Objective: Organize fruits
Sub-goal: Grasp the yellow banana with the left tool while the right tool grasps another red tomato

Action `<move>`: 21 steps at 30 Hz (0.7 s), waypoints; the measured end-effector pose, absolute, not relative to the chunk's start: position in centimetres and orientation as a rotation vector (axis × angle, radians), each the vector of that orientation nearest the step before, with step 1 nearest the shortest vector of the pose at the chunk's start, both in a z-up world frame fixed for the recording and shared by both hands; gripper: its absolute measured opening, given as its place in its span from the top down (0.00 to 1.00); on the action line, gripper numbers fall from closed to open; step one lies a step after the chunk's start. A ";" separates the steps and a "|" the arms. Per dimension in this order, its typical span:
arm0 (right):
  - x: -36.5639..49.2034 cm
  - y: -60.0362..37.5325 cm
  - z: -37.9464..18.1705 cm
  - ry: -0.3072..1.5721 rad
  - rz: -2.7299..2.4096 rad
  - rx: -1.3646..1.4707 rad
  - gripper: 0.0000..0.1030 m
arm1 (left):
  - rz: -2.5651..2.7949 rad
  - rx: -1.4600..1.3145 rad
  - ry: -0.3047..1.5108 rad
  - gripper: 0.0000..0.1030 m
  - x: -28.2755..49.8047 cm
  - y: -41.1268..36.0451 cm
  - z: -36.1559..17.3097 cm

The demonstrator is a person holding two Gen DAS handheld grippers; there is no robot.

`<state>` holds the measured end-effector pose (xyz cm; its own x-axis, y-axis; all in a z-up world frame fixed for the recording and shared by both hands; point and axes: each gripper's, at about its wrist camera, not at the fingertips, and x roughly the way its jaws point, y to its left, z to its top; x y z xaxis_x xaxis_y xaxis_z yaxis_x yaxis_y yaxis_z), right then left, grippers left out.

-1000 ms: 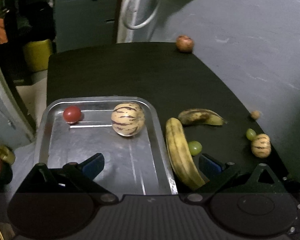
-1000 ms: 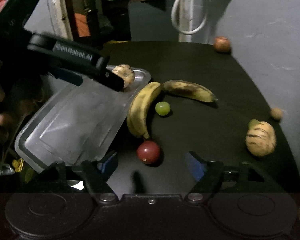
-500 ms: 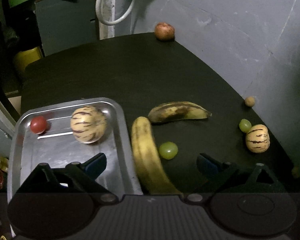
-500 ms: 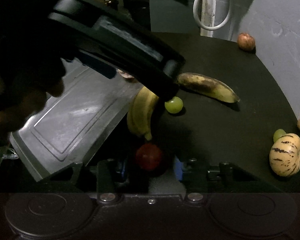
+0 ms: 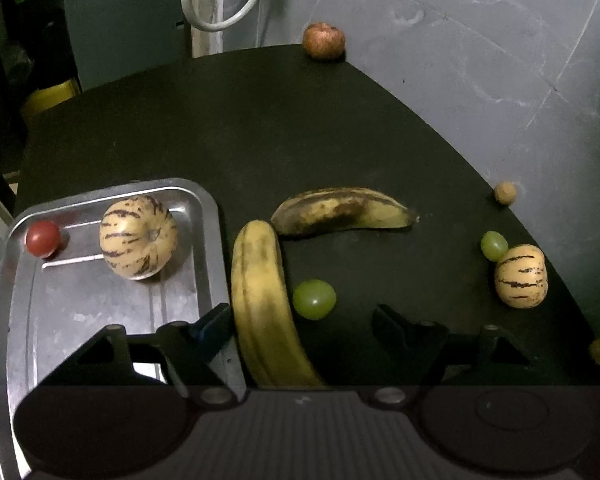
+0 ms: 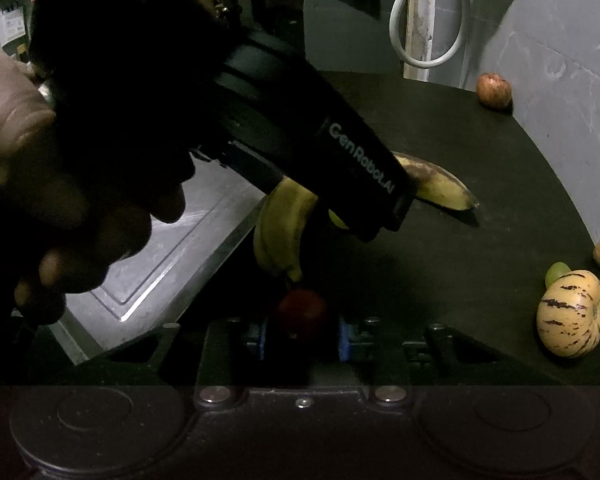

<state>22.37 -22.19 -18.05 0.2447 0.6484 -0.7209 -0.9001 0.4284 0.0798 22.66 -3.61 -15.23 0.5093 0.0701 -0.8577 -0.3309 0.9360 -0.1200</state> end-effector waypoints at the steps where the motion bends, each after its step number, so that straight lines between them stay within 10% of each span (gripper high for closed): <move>1: 22.3 -22.3 -18.0 0.760 1.094 -0.390 0.69 | 0.250 -0.284 1.007 0.27 22.7 -3.6 -15.2; 6: 21.8 -22.6 -18.1 0.744 1.095 -0.399 0.70 | 0.276 -0.253 1.018 0.52 23.1 -3.5 -15.4; 21: 21.9 -23.9 -17.6 0.759 1.072 -0.389 0.70 | 0.260 -0.310 0.982 0.64 22.3 -2.2 -15.5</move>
